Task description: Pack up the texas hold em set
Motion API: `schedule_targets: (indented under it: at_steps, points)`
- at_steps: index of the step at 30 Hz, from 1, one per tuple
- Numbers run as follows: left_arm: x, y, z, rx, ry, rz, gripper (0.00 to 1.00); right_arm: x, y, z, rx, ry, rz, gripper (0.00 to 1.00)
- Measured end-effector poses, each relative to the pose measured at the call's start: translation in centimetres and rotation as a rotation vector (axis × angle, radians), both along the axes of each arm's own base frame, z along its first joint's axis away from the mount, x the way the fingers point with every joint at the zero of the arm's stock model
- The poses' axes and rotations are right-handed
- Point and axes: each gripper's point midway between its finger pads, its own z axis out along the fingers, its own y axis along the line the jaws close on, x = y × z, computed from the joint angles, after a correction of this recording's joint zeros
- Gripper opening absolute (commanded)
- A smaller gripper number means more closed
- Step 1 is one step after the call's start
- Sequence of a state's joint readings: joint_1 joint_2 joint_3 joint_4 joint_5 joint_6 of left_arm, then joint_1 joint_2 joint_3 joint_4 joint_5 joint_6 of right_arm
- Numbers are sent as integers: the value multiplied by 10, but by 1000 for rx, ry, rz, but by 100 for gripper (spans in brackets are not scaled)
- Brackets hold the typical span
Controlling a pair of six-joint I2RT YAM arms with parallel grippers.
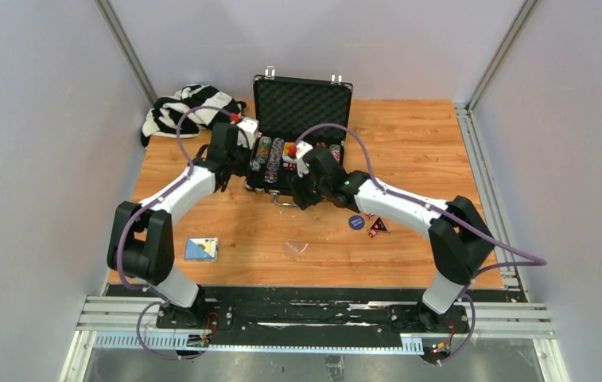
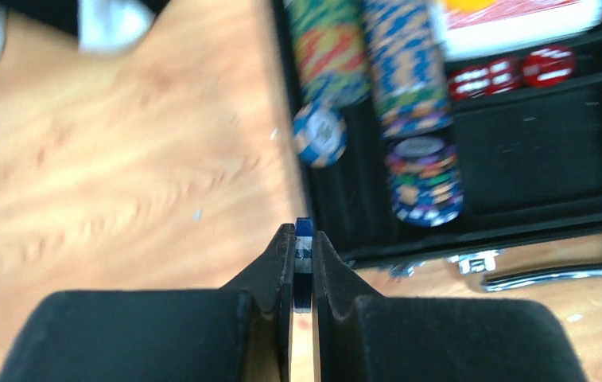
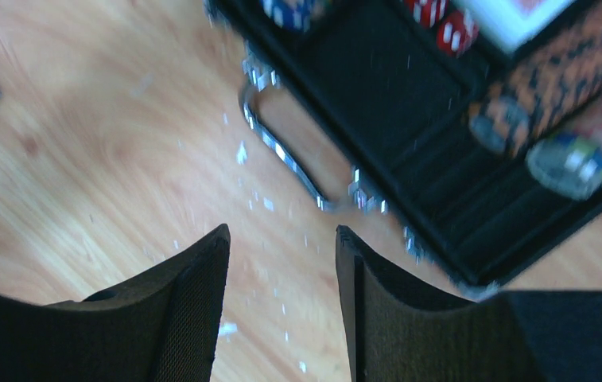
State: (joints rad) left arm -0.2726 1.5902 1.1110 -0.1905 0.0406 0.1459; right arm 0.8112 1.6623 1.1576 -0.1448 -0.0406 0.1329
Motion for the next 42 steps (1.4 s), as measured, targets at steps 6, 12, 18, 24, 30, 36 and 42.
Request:
schedule_targets:
  at_steps: [6,12,18,24,30,36,42]
  points:
    - [-40,60,-20,-68,-58,452,0,58,58,34,38,-78,17,47]
    - [-63,106,-20,-262,-145,739,0,115,106,13,-7,-139,42,53]
    - [-85,111,-24,-380,-170,804,0,147,115,-43,-154,-183,68,60]
    - [-87,113,-13,-411,-219,816,0,160,117,-43,-199,-245,90,61]
    - [-85,112,-17,-414,-213,816,0,159,118,-44,-229,-304,113,61]
    - [-83,108,-23,-418,-192,802,0,151,122,-39,-253,-353,141,61]
    - [-80,105,-22,-432,-195,785,0,150,131,-18,-223,-397,150,61]
